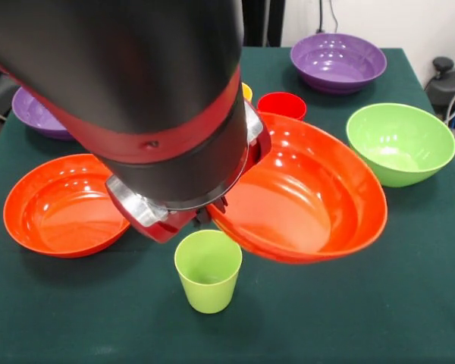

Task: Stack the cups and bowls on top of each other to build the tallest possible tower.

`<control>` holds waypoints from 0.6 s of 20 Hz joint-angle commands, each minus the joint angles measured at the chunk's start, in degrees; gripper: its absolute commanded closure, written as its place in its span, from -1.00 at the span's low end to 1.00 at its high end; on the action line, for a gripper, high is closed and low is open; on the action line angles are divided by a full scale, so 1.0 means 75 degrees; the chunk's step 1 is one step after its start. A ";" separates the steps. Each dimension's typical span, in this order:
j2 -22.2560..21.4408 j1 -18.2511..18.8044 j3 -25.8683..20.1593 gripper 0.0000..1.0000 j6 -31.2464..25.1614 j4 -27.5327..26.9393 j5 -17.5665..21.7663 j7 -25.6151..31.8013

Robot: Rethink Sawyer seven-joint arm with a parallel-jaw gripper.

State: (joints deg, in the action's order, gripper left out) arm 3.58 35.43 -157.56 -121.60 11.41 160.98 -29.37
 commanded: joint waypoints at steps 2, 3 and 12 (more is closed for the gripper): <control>0.0167 0.0065 0.0264 1.00 -0.1274 -0.0760 0.1060 0.2728; 0.0173 0.0063 0.0262 1.00 -0.1357 -0.0741 0.1132 0.2788; 0.0184 0.0066 0.0268 1.00 -0.1575 -0.0690 0.1305 0.3169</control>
State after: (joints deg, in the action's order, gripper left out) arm 5.24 35.45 -158.72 -127.71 11.44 165.62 -22.88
